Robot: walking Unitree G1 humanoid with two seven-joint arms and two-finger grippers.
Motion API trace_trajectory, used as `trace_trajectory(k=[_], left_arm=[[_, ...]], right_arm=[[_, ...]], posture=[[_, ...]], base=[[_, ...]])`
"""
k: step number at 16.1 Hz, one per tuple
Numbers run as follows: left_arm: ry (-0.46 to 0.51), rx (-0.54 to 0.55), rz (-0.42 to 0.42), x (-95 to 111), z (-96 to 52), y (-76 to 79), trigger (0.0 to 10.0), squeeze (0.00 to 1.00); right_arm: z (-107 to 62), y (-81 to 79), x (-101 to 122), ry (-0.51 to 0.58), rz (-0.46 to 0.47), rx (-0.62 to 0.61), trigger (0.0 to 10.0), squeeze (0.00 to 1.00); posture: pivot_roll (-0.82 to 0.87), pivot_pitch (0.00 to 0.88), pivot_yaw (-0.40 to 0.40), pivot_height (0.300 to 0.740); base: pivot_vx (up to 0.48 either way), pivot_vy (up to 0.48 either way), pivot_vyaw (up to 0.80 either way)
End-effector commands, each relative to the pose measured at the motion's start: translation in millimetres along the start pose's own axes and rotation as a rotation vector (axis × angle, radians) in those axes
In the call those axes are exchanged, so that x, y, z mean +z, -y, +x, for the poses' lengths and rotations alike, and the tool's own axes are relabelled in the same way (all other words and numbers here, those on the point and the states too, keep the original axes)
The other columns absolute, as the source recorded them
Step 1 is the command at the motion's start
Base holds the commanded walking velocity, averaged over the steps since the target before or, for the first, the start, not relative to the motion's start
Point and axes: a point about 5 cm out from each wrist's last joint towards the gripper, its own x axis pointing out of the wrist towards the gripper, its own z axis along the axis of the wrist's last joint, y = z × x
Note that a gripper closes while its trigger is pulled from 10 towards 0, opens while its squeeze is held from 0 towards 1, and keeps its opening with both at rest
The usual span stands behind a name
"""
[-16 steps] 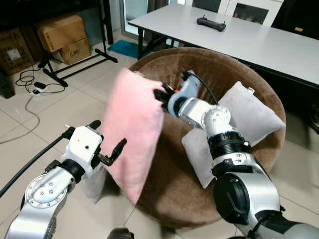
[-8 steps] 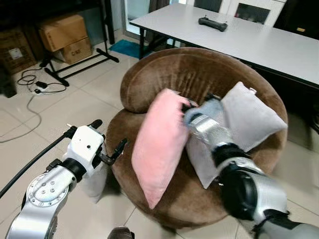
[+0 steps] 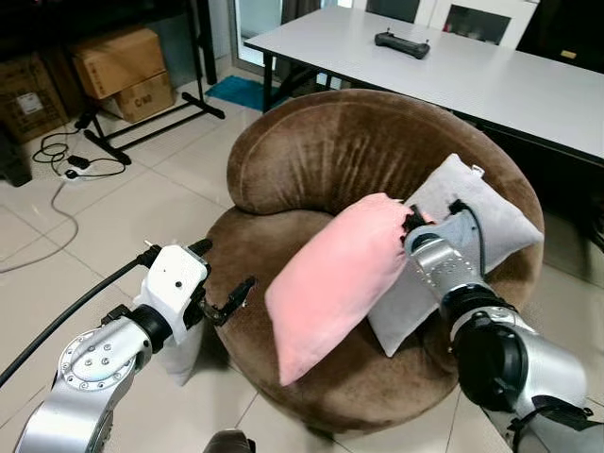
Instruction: Move the pillow to the sofa from floor
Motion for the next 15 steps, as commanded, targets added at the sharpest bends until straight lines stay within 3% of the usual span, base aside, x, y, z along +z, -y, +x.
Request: trace_trajectory(k=[1,2,3,7,9,10,13,15], left_arm=[[-0.003,-0.009,-0.001,0,-0.7,-0.7,10.0,0.00],[-0.002,-0.005,0.003,1,-0.9,-1.5,10.0,0.00],[-0.002,-0.004,0.003,1,-1.1,-2.2,10.0,0.00],[-0.004,-0.003,0.008,1,-1.4,-3.6,10.0,0.00],[-0.004,-0.005,0.014,1,-0.4,-3.3,10.0,0.00],[-0.003,-0.006,0.017,1,0.2,-3.1,10.0,0.00],[0.003,-0.005,0.019,2,2.1,-3.1,10.0,0.00],[0.007,0.002,0.023,2,3.2,-3.5,10.0,0.00]], right_arm=[[0.6,-6.1,17,0.070,0.041,0.040,10.0,0.36],[0.5,-6.1,18,0.078,0.051,0.048,10.0,0.80],[0.5,-6.2,18,0.081,0.051,0.055,10.0,1.00],[0.4,-1.3,18,0.091,-0.028,0.049,10.0,1.00],[-0.3,-4.3,19,0.119,-0.084,0.111,10.0,1.00],[-1.3,-6.3,25,0.170,-0.212,0.132,10.0,1.00],[-2.6,-7.5,43,0.251,-0.193,0.140,10.0,1.00],[-4.4,-9.6,56,0.322,-0.234,0.129,10.0,1.00]], posture=[[0.19,0.000,-0.062,0.740],[0.20,0.000,-0.067,0.740],[0.20,0.000,-0.067,0.740],[0.21,0.000,-0.069,0.740],[0.20,0.000,-0.066,0.740],[0.20,0.000,-0.066,0.740],[0.20,0.000,-0.064,0.740],[0.19,0.000,-0.065,0.740]], base=[[0.000,0.000,0.00],[0.000,0.000,0.00],[0.000,0.000,0.00],[0.000,0.000,0.00],[0.000,0.000,0.00],[0.000,0.000,0.00],[0.000,0.000,0.00],[0.000,0.000,0.00]])
